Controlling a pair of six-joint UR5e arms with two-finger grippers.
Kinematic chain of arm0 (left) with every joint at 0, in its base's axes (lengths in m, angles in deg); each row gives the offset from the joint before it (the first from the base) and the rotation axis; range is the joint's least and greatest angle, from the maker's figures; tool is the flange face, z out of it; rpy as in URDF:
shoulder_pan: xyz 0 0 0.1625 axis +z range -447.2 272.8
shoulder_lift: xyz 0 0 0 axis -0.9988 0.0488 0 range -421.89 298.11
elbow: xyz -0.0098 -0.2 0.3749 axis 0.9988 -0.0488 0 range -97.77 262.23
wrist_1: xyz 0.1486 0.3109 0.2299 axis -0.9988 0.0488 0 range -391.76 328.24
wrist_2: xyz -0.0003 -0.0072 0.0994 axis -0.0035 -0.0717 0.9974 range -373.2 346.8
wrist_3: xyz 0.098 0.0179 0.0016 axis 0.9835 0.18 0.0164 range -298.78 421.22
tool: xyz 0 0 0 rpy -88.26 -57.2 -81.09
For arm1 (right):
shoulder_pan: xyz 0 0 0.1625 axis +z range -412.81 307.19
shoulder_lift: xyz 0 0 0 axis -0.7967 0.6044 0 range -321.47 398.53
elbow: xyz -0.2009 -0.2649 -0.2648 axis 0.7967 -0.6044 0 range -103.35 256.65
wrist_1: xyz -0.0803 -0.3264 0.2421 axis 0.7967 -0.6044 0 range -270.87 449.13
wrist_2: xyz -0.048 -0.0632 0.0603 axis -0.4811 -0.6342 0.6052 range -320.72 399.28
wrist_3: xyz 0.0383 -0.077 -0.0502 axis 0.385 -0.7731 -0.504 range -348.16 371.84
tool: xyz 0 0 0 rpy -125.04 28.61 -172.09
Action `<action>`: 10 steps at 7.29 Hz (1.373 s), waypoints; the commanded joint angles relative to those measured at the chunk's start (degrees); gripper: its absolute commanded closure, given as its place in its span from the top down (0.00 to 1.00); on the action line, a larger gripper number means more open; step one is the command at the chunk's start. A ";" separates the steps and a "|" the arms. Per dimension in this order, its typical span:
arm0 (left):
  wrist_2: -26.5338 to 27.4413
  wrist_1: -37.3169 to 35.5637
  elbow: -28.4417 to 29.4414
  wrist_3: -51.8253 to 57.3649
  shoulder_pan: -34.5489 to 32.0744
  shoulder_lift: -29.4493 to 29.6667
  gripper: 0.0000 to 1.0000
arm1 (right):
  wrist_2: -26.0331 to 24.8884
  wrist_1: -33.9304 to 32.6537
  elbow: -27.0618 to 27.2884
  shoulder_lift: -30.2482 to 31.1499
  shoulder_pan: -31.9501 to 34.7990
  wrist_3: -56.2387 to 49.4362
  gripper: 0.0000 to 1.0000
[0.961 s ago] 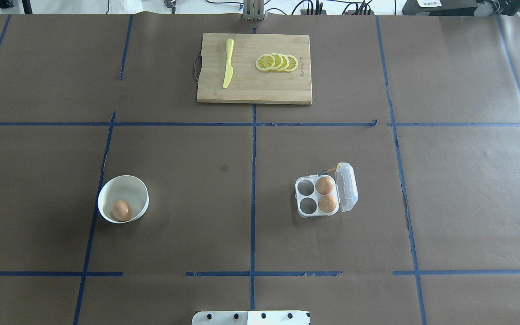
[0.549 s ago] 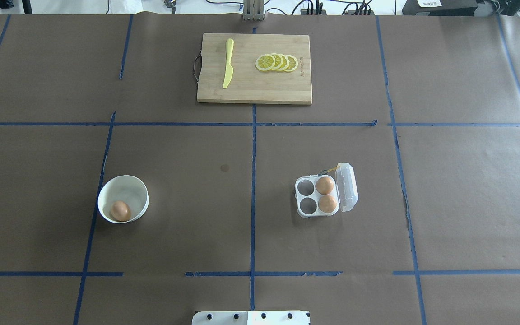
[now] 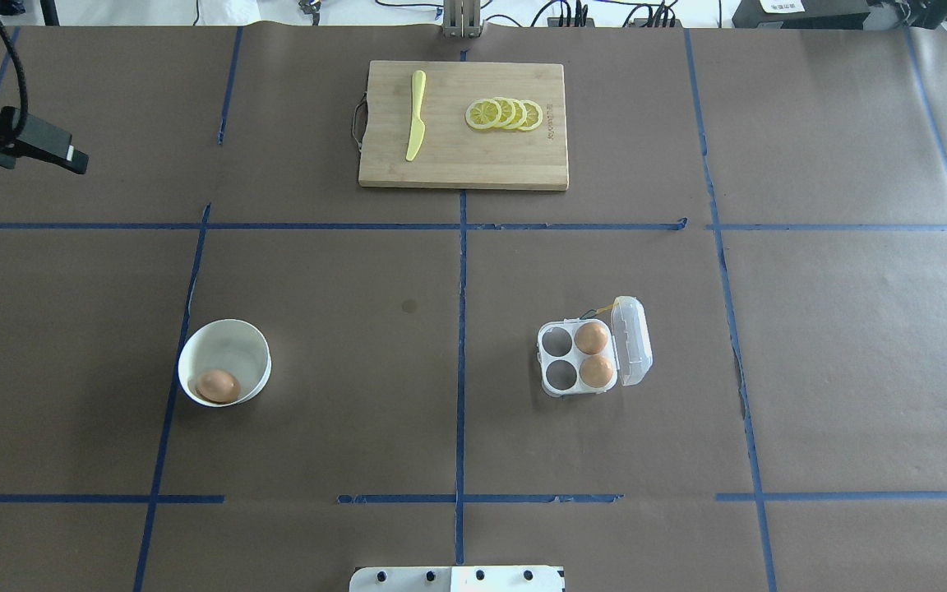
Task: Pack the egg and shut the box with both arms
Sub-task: 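Move the left gripper over the white bowl holding the brown egg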
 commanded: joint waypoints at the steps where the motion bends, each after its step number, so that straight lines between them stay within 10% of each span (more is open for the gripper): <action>1: 12.12 -0.17 -3.30 -25.46 14.70 -0.28 1.00 | -0.11 6.05 -0.69 1.46 -0.01 -0.02 1.00; 10: 25.01 -3.16 0.72 -41.31 30.06 -0.01 0.83 | 0.24 6.45 -1.39 0.94 -0.01 0.33 1.00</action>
